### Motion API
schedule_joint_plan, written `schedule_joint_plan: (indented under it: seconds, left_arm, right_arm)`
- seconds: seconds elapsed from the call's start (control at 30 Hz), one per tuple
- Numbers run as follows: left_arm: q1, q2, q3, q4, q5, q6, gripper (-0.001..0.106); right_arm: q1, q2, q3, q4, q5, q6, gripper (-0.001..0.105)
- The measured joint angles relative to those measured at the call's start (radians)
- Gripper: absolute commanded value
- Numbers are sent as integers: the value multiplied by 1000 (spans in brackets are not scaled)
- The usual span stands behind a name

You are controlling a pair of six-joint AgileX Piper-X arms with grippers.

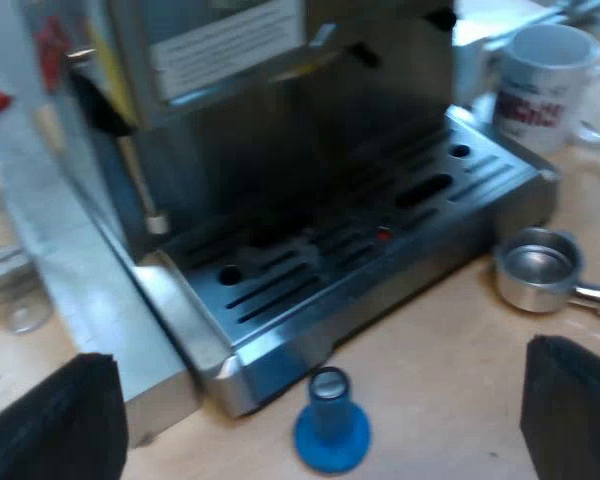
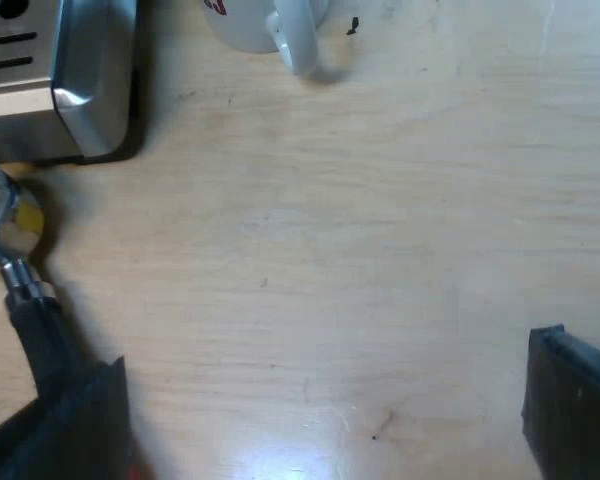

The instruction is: Put the handle in the coffee machine

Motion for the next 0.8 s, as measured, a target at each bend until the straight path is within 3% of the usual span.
schedule_joint_plan:
  seconds: [0.5, 0.8]
  left_arm:
    - [-319, 88, -14, 2, 81, -28, 81]
    - [-416, 199, -14, 2, 99, -28, 81]
  right_arm:
    - [100, 267, -165, 90, -38, -2, 80]
    - [280, 408, -166, 105, -38, -2, 80]
